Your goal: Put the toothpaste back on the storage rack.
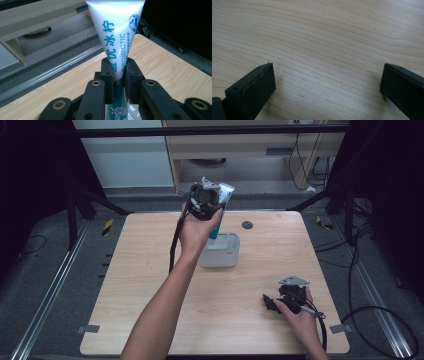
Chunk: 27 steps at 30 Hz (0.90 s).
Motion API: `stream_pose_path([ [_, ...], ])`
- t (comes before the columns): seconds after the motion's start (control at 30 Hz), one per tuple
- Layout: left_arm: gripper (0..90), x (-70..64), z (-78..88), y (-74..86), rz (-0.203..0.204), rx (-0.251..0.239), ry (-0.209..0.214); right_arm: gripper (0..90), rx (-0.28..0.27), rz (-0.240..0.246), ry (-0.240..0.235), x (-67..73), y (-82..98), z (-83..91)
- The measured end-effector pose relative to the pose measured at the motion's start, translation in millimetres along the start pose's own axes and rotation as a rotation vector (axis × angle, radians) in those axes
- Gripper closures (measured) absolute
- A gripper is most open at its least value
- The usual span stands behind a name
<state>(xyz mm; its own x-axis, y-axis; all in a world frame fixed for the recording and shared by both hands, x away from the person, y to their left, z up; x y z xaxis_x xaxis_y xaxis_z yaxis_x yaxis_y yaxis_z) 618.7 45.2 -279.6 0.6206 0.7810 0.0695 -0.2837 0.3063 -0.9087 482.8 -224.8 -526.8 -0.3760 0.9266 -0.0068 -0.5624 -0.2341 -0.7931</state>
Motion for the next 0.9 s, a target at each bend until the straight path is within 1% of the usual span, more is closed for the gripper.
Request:
stream_pose_path([
  [0.13, 79.1, 1.2, -2.6, 0.5, 0.013, -0.023, 0.006, 0.3, 0.0, 0.004, 0.0, -0.1, 0.1, 0.0],
  [0.3, 79.1, 3.7, -4.7, 1.2, 0.009, -0.027, 0.005, 0.4, 0.0, 0.004, 0.0, -0.1, 0.1, 0.0],
  [0.33, 79.2, 3.3, -5.8, 1.6, 0.017, -0.034, 0.01, 0.3, 0.0, 0.004, 0.0, -0.1, 0.1, -0.1],
  [0.43, 79.2, 3.7, -6.6, 2.0, 0.022, -0.038, 0.012, 0.3, 0.0, 0.002, 0.0, 0.0, 0.1, 0.0],
  [0.53, 79.2, 4.2, -8.0, 3.1, 0.03, -0.058, 0.015, 0.4, 0.0, 0.003, 0.0, 0.0, 0.1, -0.1],
  [0.6, 79.2, 4.8, -7.7, 3.7, 0.03, -0.062, 0.016, 0.3, 0.0, 0.003, 0.0, 0.0, 0.1, -0.1],
  [0.63, 79.2, 5.6, -8.4, 5.6, 0.032, -0.071, 0.017, 0.3, 0.0, 0.002, -0.001, 0.0, 0.1, 0.0],
  [0.73, 79.2, 6.9, -8.8, 8.4, 0.03, -0.082, 0.017, 0.3, 0.001, 0.004, -0.001, -0.2, 0.2, 0.1],
  [0.9, 79.2, 8.6, -9.1, 11.1, 0.039, -0.098, 0.014, 0.4, 0.001, 0.004, -0.003, -0.2, 0.1, 0.2],
])
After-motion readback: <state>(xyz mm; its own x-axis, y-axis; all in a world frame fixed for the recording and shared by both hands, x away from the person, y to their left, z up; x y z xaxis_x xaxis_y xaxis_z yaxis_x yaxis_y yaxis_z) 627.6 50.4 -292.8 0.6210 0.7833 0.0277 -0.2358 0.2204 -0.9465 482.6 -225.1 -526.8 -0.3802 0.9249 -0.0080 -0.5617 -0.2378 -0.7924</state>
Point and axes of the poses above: each handheld gripper's, and its own axes: z roughly backward along the jaws, y roughly out of its underside, x roughly to its left, the point moved 2 cm from there along -z, roughly forward along the jaws, and after that the axes turned 6 degrees about -x, right-handed, at the moved point
